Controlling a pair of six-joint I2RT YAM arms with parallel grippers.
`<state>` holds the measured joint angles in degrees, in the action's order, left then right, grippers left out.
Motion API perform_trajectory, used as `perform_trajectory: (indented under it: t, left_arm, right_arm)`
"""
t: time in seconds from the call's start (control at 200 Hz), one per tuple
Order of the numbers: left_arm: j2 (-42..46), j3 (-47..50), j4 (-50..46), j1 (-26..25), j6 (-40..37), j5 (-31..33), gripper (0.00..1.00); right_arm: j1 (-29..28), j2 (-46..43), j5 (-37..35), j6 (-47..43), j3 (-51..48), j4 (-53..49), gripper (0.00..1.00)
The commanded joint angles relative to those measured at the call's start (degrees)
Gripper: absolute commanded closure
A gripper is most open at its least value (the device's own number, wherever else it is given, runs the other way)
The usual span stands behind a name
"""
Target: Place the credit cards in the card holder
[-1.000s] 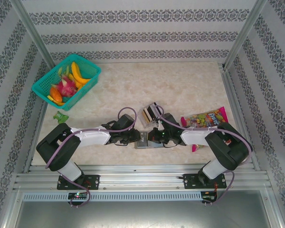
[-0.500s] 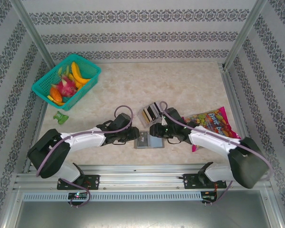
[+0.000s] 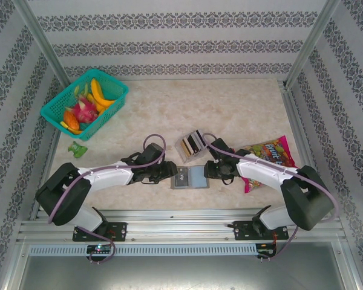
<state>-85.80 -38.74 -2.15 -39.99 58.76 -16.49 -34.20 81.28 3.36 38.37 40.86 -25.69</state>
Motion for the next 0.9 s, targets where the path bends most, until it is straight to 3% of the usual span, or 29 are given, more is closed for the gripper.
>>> perform_trajectory:
  t: [0.0,0.13,0.31,0.46,0.719,0.899]
  left_arm:
    - [-1.4,0.7,2.6,0.8,1.7,-2.3,0.45]
    - [-3.0,0.2,3.2,1.0,1.9,-3.6,0.44]
    - [-4.8,0.0,4.9,1.0,2.2,-5.2,0.44]
    - [-5.4,0.0,6.7,1.0,2.5,-6.6,0.45]
    - [-4.8,0.2,10.5,1.0,3.1,-8.3,0.48]
    - [-3.8,0.7,11.9,1.0,3.2,-8.5,0.59]
  right_arm:
    - [0.8,1.6,2.5,-0.1,-0.5,2.2,0.58]
    - [1.2,3.0,3.9,-0.3,-0.9,3.3,0.63]
    - [2.3,3.1,4.1,0.1,-2.6,4.3,0.84]
    - [2.6,3.2,5.3,0.5,-3.9,5.9,0.96]
    - [2.6,4.2,6.6,0.6,-4.2,7.5,1.0]
    - [2.6,5.2,8.0,0.8,-4.4,9.0,1.0]
